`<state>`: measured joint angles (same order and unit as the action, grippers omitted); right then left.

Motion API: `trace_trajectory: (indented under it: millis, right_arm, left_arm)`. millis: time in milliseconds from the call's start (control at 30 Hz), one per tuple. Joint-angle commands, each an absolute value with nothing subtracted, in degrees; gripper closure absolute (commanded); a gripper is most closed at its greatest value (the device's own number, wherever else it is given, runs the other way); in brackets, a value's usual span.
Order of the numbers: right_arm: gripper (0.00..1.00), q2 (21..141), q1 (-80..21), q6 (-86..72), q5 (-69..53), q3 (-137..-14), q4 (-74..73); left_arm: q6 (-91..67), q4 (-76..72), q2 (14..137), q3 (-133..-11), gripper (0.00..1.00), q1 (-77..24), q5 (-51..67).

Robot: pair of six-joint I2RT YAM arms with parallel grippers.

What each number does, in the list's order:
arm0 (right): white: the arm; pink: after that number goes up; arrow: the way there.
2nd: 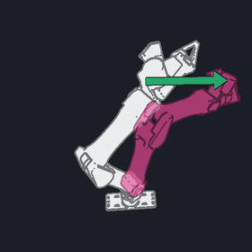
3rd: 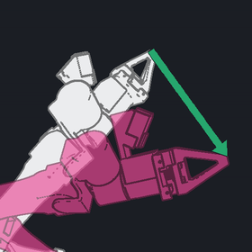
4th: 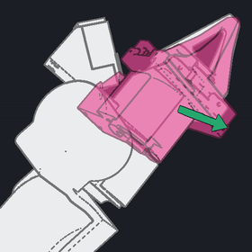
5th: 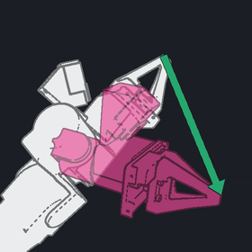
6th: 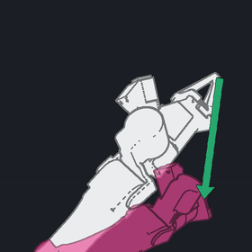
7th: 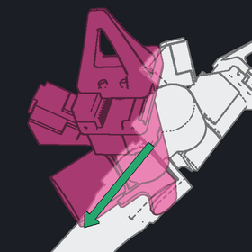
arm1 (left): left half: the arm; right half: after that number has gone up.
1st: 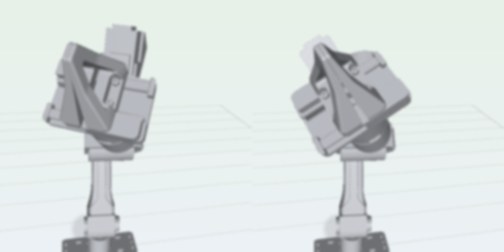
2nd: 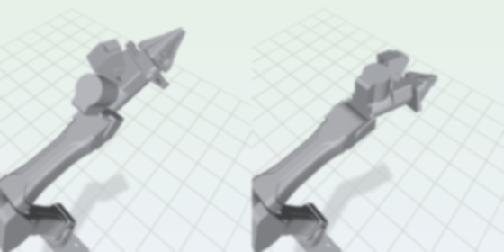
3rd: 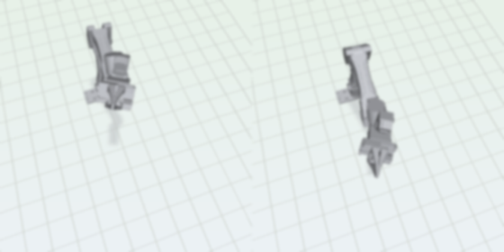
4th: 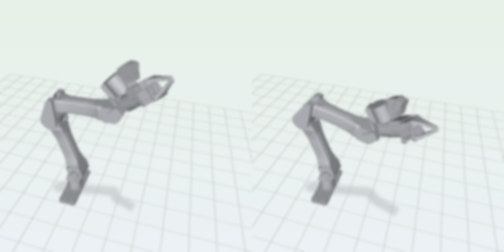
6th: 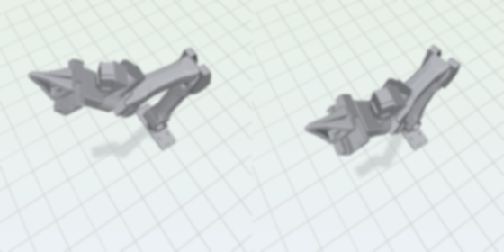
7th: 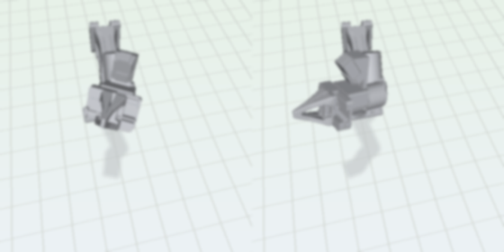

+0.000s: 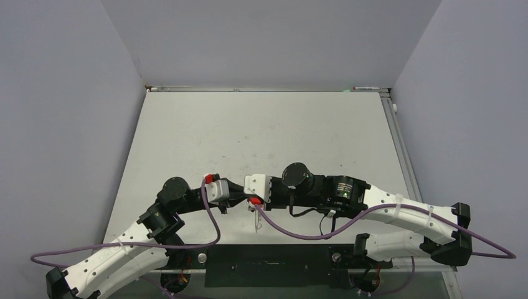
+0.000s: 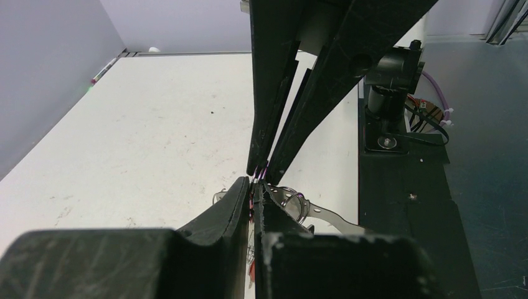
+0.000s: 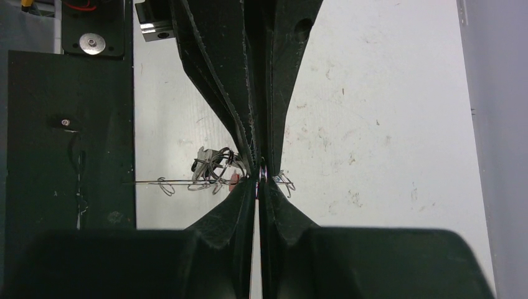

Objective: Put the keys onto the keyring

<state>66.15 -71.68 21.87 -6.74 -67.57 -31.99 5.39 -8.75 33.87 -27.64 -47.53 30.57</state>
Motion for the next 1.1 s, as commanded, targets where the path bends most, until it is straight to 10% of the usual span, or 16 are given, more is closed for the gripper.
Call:
trace_trajectory:
  millis: [0,133,367,1067]
  right_arm:
    - [0.95,65.7,-71.8,22.7,-5.0,-70.0,-30.1]
    - [0.95,64.2,-71.8,23.4,-5.6,-69.2,-29.5]
    - [0.95,59.8,-71.8,23.7,-7.1,-67.2,-26.8]
    - [0.95,56.3,-71.8,22.6,-11.8,-64.5,-22.5]
  left_arm:
    - [5.7,-11.4,33.4,-30.2,1.00,-47.9,31.3]
    - [5.9,-11.5,33.2,-30.1,1.00,-47.9,31.5]
    - [6.4,-11.5,31.8,-29.7,0.57,-47.9,31.3]
    - [5.1,-17.0,28.2,-27.4,0.75,-47.6,33.6]
